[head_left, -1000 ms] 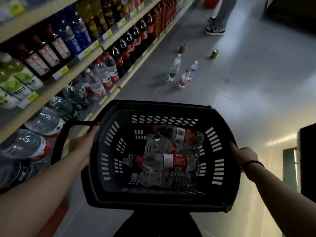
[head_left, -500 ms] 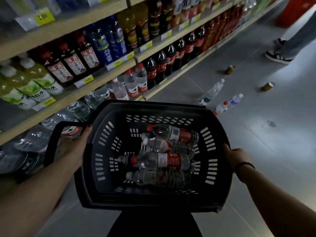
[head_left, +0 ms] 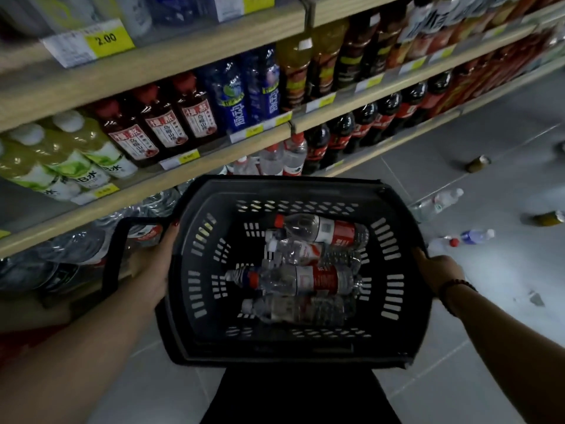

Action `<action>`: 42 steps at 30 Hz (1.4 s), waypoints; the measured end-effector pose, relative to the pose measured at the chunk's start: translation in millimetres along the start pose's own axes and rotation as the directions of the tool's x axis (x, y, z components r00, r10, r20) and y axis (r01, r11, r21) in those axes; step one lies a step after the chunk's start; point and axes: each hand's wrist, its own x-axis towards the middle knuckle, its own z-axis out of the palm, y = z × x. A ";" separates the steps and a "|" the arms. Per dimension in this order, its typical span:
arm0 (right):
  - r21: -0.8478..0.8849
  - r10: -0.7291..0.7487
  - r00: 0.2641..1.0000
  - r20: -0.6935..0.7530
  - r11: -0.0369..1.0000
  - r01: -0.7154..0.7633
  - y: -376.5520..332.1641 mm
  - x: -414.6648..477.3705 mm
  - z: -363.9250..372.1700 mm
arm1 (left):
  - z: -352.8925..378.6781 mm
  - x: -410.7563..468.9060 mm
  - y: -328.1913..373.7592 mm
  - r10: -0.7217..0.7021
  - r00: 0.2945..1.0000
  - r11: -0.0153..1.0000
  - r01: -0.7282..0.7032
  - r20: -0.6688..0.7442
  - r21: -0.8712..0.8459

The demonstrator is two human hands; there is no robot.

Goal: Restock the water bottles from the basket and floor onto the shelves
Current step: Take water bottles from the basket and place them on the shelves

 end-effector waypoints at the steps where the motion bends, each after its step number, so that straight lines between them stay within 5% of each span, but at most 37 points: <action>1: 0.002 -0.027 1.000 0.001 1.000 0.027 -10.4 8.8 0.2 | 0.1 11.7 -1.2 -0.025 0.999 1.000 0.026 -0.033 0.015; 10: -0.159 -0.076 0.990 0.120 0.983 0.095 -72.5 125.5 7.9 | -19.8 129.8 -68.6 -0.221 0.948 0.975 0.212 -0.228 -0.063; 14: -0.192 -0.106 0.980 0.171 0.971 0.139 -89.9 172.3 15.6 | 46.8 92.5 -59.0 -0.271 0.937 0.962 0.257 -0.222 -0.090; 21: -0.347 -0.131 0.971 0.201 0.917 0.196 -107.1 252.1 43.0 | 108.6 115.1 -78.6 -0.213 0.928 0.973 0.171 -0.306 -0.158; 42: -0.363 -0.175 0.973 0.150 0.906 0.219 -83.1 360.6 129.4 | 164.6 225.3 -151.5 -0.229 0.863 0.973 0.184 -0.451 -0.142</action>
